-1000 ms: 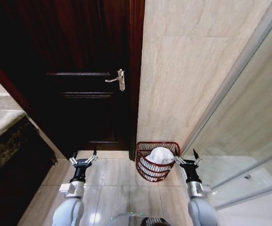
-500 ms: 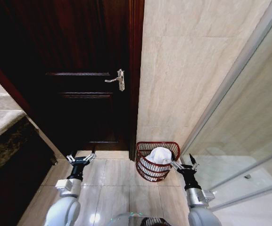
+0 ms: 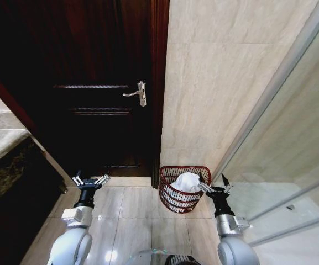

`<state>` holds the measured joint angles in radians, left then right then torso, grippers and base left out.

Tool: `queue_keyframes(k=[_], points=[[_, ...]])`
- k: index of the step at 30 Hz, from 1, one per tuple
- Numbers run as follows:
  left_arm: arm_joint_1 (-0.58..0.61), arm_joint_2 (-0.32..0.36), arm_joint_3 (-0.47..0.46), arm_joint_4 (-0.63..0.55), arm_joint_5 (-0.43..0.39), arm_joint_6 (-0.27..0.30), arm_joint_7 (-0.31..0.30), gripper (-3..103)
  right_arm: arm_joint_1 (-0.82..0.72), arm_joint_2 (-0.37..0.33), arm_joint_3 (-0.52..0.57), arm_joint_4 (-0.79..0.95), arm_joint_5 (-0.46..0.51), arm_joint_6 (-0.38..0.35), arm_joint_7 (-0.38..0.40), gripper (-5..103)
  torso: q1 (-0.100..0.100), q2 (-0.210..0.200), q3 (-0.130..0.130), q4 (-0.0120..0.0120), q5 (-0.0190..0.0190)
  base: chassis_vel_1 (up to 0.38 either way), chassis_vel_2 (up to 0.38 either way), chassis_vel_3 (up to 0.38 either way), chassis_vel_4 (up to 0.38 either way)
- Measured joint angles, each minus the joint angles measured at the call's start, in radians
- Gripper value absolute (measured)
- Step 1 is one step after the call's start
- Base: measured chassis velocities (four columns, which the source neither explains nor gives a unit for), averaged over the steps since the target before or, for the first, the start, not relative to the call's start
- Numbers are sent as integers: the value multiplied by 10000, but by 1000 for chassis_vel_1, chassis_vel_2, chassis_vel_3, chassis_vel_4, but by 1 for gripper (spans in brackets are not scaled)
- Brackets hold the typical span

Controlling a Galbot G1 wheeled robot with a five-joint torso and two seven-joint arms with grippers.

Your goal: Discard the used towel into the hamper.

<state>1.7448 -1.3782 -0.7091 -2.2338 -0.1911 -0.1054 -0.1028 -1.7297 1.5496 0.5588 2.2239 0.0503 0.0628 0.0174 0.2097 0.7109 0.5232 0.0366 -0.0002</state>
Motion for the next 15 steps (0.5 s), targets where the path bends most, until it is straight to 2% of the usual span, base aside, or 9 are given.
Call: queue_keyframes(k=[15], points=[[15,-13,-20,188,-60,-240,98,100,-383,-84,13,174,-26,137,278,100,0,0,0,0,1,0,0,0,0]])
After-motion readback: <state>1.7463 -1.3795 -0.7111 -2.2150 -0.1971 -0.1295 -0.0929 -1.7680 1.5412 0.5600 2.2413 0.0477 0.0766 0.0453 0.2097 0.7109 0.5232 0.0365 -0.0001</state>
